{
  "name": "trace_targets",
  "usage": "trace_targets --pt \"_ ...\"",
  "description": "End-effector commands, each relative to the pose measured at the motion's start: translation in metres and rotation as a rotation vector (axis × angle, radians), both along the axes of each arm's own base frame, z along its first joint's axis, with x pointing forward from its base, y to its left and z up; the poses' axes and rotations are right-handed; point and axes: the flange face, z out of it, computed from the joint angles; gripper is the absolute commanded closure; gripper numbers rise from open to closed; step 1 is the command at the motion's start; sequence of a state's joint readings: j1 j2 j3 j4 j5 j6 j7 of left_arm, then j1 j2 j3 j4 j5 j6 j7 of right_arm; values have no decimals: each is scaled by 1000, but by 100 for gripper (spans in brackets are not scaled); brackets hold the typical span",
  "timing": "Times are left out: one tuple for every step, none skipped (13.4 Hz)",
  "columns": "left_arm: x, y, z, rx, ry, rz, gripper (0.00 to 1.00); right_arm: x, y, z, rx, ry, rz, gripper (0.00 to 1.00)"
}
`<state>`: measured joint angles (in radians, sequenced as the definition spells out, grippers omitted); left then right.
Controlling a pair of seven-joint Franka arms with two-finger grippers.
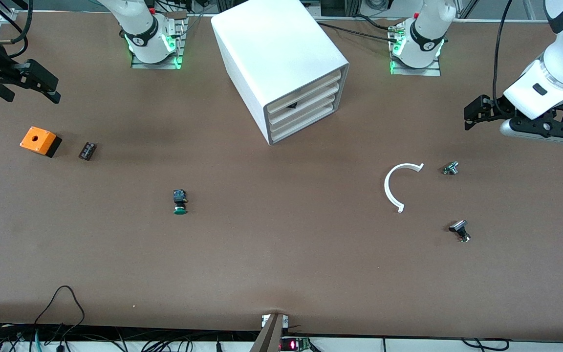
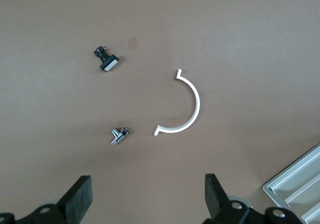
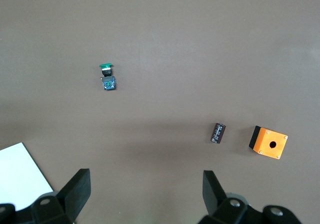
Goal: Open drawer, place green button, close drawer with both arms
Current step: 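Move the right gripper toward the green button while the left gripper lifts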
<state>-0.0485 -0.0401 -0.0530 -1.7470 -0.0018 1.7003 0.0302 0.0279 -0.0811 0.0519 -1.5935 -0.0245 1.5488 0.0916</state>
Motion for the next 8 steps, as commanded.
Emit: trace_targets --pt "-1 -1 8 17 4 -16 1 -2 -4 6 5 2 10 1" --pt "-1 -1 8 17 4 -16 1 -2 -6 5 5 5 9 1" --pt "-1 -1 8 17 4 -16 1 -1 -6 4 6 5 6 1" --pt "-1 0 8 17 4 -14 1 0 -5 3 6 8 -2 1" --pt "-2 -1 7 18 12 -16 1 0 -4 -1 5 17 -1 1" --pt "-3 0 6 19 21 -13 1 -1 -4 -6 4 32 -1 1" --pt "-4 -1 4 13 35 -12 1 0 -4 -19 2 67 -4 0" --pt "-4 -1 3 9 45 -13 1 4 -3 -35 2 89 -5 1"
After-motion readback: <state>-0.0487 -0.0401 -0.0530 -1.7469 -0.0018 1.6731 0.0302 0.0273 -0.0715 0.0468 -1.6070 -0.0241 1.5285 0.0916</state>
